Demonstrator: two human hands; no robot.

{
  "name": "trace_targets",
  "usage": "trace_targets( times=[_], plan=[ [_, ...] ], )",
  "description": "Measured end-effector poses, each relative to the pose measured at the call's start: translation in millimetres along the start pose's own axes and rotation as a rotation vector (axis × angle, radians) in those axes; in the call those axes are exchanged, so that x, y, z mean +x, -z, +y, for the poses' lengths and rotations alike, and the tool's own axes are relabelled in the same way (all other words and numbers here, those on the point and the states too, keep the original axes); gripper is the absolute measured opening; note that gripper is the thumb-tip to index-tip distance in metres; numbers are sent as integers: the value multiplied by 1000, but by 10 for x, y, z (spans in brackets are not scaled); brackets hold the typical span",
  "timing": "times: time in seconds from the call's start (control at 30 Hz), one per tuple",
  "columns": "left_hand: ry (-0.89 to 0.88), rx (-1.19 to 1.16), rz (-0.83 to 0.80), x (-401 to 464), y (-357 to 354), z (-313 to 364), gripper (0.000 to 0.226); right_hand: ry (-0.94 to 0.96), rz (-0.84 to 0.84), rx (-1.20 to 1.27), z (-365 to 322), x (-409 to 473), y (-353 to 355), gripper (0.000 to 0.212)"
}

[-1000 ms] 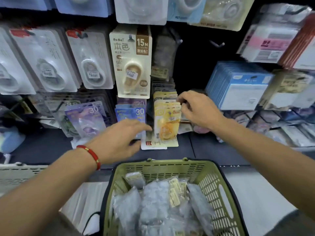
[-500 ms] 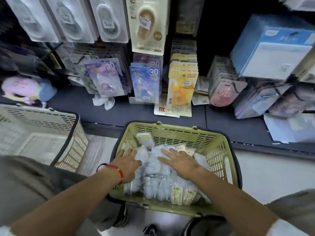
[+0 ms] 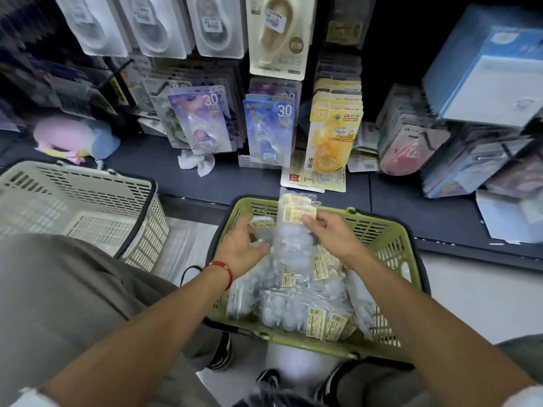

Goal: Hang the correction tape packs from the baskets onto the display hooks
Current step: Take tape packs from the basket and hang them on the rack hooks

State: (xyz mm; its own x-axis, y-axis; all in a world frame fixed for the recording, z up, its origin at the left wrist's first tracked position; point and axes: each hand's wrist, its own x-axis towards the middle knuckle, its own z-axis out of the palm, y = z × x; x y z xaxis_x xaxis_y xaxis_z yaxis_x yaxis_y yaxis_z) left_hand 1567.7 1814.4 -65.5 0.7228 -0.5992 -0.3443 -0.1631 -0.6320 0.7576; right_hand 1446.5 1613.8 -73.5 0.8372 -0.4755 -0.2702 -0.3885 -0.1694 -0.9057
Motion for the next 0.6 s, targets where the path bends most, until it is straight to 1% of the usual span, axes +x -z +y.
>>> trace_targets(
  times=[0.07,0.13,0.17,0.2,0.23,0.27,0.3,0.33,0.37,0.43,0.47,0.5,0.53,0.57,0.6],
  plan=[
    [79,-216,-121,-4,-60,73,87,-103,-1,305,-109,-48,46,21],
    [94,-411,-236,-30,-128,71,80,-142,-15,462,-155,-103,35,21],
    [89,-489,-263,-34,-148,62,75,-155,-18,527,-145,-121,24,19],
    [90,-545,-250,-28,-153,60,70,-180,-19,589,-125,-146,25,19],
    [101,-572,-199,-10,-146,64,66,-211,-25,628,-90,-170,40,22],
    [108,-565,-131,11,-120,66,63,-245,-37,629,-27,-195,64,29],
    [106,-518,-63,38,-84,62,59,-280,-51,569,64,-216,86,38],
    [96,-441,-5,71,-40,44,53,-316,-60,440,155,-246,96,44],
    [81,-353,39,105,5,12,49,-345,-70,253,256,-289,85,45],
    [46,-225,87,141,80,-59,47,-354,-152,-260,479,-395,16,40],
    [36,-201,100,139,102,-82,47,-336,-248,-517,594,-445,-44,42],
    [31,-192,111,135,114,-104,47,-320,-359,-710,696,-493,-125,53],
    [27,-193,118,132,121,-124,44,-312,-451,-841,780,-537,-218,68],
    [35,-204,120,130,122,-138,41,-304,-500,-926,833,-576,-311,85],
    [55,-234,116,123,130,-146,37,-289,-507,-984,869,-604,-391,96]
  ],
)
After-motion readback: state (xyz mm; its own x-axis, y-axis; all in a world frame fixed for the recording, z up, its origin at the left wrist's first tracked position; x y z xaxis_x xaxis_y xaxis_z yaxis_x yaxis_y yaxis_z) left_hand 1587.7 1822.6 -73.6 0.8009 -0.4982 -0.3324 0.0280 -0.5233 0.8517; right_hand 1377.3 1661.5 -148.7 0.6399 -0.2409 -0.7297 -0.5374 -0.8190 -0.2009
